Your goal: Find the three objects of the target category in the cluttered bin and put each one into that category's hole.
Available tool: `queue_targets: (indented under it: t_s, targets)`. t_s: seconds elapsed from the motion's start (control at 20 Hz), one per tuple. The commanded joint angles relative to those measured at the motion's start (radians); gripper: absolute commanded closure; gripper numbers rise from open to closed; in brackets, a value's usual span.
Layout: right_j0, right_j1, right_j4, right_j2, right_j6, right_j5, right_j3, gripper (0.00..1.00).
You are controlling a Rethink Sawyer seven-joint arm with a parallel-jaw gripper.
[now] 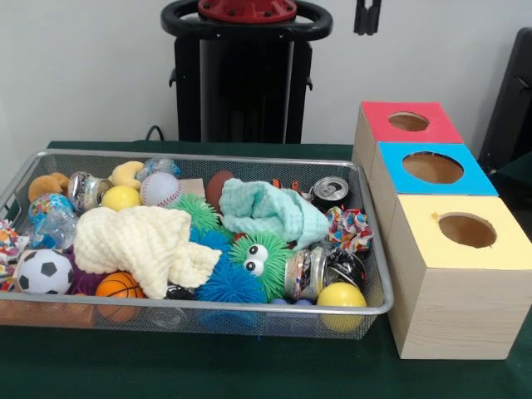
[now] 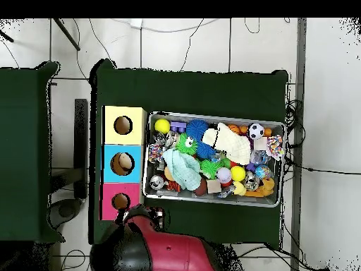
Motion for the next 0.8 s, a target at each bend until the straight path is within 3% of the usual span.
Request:
queue_targets:
  t_s: [0.05, 0.4, 0.8]
  targets:
    - [-0.161, 0.074, 0.037, 0.178, -0.011, -0.212, 0.127, 1.0]
    - [-0.137, 0.135, -0.072, 0.136, 0.053, -0.201, 0.067, 1.0]
    - [-0.124, 0.194, -0.065, 0.128, 0.075, -0.131, -0.019, 1.0]
